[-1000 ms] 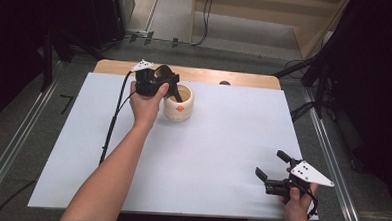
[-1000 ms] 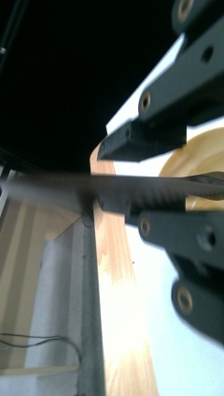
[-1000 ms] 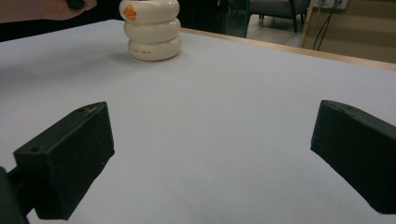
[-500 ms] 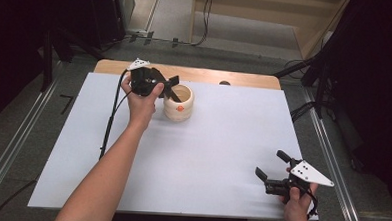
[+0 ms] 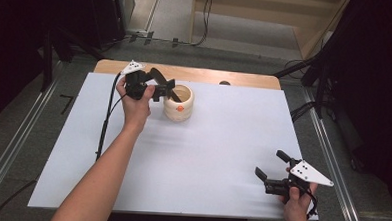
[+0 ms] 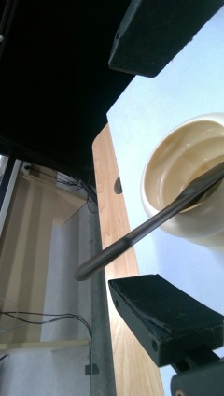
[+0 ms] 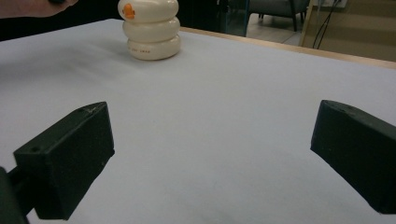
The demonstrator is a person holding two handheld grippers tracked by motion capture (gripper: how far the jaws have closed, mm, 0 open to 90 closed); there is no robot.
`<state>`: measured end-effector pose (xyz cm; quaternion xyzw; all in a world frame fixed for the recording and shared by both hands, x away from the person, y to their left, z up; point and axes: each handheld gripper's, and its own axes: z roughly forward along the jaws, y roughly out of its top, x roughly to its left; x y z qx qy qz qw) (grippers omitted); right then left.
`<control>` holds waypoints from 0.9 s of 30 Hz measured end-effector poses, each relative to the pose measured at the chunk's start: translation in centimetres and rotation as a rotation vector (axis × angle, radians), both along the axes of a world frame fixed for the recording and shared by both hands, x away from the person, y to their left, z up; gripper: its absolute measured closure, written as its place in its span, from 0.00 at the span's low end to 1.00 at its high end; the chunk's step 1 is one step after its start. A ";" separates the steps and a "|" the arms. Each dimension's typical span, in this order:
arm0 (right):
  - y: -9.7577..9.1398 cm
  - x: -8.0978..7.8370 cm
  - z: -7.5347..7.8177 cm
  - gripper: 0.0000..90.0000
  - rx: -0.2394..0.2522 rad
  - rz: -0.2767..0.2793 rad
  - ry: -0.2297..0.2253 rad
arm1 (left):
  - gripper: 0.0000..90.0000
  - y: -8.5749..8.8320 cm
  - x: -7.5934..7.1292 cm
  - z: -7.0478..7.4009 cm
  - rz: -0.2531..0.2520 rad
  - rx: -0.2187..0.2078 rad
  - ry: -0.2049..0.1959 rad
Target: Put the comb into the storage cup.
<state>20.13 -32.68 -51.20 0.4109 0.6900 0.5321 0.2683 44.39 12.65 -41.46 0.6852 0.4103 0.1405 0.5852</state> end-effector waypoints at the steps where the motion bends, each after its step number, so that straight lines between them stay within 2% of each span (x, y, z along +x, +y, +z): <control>1: 0.0 0.0 0.0 0.00 -0.002 0.001 0.001 | 0.00 0.1 -0.1 0.0 -0.003 -0.003 -0.001; 2: 0.0 0.0 0.0 0.00 -0.004 0.000 0.000 | 0.00 0.2 -0.2 0.0 -0.002 -0.007 -0.004; 8: 0.0 0.0 0.0 0.00 -0.003 0.000 0.002 | 0.00 0.3 -1.3 0.1 -0.016 0.036 -0.031; 15: 0.0 0.0 0.0 0.00 -0.005 0.001 0.000 | 0.00 0.5 -2.5 0.3 -0.026 0.042 -0.055; 17: 0.0 0.0 0.0 0.00 -0.005 0.001 0.000 | 0.00 0.4 -3.0 0.3 -0.031 0.071 -0.073; 20: 0.0 0.0 0.0 0.00 -0.007 -0.001 -0.001 | 0.00 0.5 -3.7 0.2 -0.044 0.087 -0.083; 27: 0.0 0.0 0.0 0.00 -0.008 0.002 0.000 | 0.00 1.0 -5.1 0.1 -0.052 0.085 -0.102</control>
